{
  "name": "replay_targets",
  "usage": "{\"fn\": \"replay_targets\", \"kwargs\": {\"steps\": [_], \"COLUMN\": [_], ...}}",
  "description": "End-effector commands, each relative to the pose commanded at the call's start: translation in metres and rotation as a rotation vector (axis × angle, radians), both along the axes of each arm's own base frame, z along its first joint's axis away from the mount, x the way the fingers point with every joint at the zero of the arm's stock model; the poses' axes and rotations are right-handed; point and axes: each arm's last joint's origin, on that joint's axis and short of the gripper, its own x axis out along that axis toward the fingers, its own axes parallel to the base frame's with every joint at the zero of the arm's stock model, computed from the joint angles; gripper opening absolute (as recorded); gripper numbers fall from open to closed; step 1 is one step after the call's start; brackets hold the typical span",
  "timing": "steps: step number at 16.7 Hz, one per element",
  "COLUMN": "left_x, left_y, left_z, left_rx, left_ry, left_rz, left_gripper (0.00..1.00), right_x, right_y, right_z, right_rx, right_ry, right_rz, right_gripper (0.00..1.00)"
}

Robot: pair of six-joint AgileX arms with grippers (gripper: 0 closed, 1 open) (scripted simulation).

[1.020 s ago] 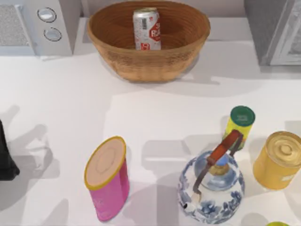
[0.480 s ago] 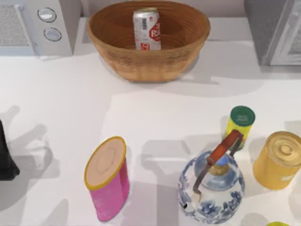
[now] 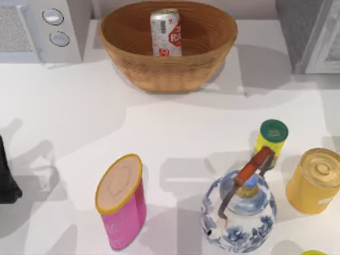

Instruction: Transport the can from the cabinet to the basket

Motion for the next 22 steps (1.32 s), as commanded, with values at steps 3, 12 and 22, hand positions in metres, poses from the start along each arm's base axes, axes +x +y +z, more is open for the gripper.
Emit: {"fn": "replay_targets", "kwargs": {"steps": [3,12,22], "left_x": [0.0,0.0,0.0], "left_y": [0.0,0.0,0.0], "left_z": [0.0,0.0,0.0], "left_rx": [0.0,0.0,0.0], "left_ry": [0.0,0.0,0.0], "left_rz": [0.0,0.0,0.0], "left_gripper": [1.0,1.0,1.0], "right_x": [-0.013,-0.034,0.009], "right_y": [0.05,0.087,0.076], "right_z": [-0.002,-0.003,0.003], "right_rx": [-0.002,-0.005,-0.007], "right_ry": [0.002,0.0,-0.02], "right_rz": [-0.002,-0.003,-0.045], "right_gripper": [1.0,1.0,1.0]}}
